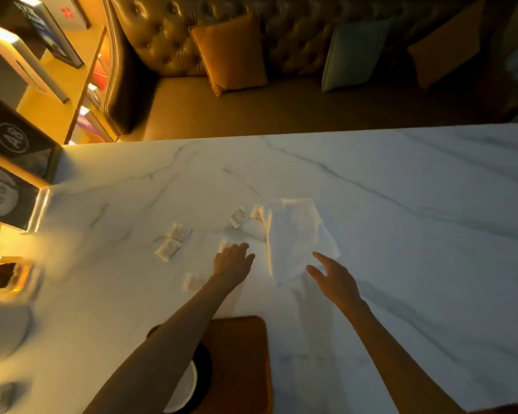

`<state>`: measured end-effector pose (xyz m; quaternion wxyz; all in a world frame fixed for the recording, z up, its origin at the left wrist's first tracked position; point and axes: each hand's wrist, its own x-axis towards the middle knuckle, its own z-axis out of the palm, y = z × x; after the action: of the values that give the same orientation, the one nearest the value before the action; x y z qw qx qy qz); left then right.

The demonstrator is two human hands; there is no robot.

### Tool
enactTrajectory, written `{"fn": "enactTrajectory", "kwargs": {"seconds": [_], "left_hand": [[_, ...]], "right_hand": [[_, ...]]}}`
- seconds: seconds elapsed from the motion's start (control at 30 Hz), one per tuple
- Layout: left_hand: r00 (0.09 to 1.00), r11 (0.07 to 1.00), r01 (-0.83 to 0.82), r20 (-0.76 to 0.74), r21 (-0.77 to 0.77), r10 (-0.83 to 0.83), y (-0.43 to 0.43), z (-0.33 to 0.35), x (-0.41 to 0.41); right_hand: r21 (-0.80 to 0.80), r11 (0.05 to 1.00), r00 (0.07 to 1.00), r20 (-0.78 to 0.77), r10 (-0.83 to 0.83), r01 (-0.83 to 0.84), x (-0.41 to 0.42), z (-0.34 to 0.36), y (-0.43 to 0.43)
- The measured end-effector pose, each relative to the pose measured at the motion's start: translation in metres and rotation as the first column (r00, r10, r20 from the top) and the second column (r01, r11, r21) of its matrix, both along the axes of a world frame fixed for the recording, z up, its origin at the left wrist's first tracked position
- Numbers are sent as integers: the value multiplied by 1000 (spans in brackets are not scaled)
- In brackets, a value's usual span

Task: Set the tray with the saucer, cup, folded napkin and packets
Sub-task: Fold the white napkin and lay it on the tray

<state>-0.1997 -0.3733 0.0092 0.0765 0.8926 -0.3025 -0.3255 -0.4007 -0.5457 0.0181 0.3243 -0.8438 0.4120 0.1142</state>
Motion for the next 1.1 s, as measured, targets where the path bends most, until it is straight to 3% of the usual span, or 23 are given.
{"fn": "enactTrajectory", "kwargs": {"seconds": [0.13, 0.3, 0.5, 0.6, 0.73, 0.87, 0.97, 1.03, 1.1], "left_hand": [[993, 995, -74, 92, -62, 80, -61, -10, 22], [982, 997, -59, 179, -40, 65, -120, -29, 57], [972, 999, -11, 233, 52, -1, -150, -67, 79], [984, 998, 8, 175, 70, -20, -155, -82, 83], [986, 1000, 18, 167, -13, -15, -160, -90, 83], [983, 985, 34, 185, -171, -2, -163, -80, 74], [998, 965, 19, 58, -263, -3, -158, -59, 65], [997, 954, 72, -9, -292, -78, -153, -40, 57], [975, 925, 215, 20, -315, -219, -146, -17, 49]], "right_hand": [[-34, 997, 997, -8, 74, -74, 39, -7, -74], [-69, 995, 997, 7, 75, -74, 100, -23, -141], [10, 1000, 998, -60, -1, 1, 145, -60, -168], [34, 997, 997, -32, -66, 67, 147, -79, -167], [51, 986, 980, 106, -166, 161, 140, -87, -164], [165, 957, 944, 195, -267, 237, 128, -78, -163], [175, 942, 927, 199, -318, 286, 112, -67, -165], [160, 942, 927, 193, -322, 295, 96, -59, -163], [169, 951, 929, 225, -294, 260, 83, -43, -156]]}}
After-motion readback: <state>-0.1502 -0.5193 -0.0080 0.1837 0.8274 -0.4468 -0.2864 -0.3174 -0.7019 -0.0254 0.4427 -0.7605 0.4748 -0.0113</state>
